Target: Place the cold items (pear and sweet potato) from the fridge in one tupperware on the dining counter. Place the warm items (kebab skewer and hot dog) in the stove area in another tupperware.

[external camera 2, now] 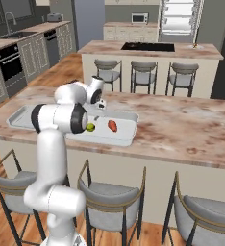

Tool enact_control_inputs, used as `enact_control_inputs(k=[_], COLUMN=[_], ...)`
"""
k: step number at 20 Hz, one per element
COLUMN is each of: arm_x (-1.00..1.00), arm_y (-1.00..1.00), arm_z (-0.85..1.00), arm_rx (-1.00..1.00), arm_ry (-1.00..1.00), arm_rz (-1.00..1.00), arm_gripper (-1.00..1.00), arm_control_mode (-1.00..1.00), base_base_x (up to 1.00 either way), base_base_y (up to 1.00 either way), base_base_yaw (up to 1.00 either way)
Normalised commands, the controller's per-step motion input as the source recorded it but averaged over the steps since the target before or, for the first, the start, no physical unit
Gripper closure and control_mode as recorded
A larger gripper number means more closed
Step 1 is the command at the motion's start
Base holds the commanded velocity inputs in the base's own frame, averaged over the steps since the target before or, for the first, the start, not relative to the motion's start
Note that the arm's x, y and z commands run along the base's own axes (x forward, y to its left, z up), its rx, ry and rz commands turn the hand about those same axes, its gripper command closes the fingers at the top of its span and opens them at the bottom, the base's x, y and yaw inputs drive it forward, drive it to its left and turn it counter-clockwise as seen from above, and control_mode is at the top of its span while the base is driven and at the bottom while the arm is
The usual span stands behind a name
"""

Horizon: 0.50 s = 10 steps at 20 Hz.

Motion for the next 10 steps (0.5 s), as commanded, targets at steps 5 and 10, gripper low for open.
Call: enact_control_inputs(k=[5,10], arm_x=[-0.94,-1.00], arm_y=[0.00,0.00], arm_z=[0.56,0.55], arm_rx=[-0.05,0.00], arm_ry=[-0.24,-0.27], arm_rz=[-0.08,-0.09], arm_gripper=[-1.00,-1.00], arm_control_mode=[-1.00,-1.00], base_base_x=[0.00,0.00], base_base_y=[0.00,0.00], base_base_yaw=[0.00,0.00])
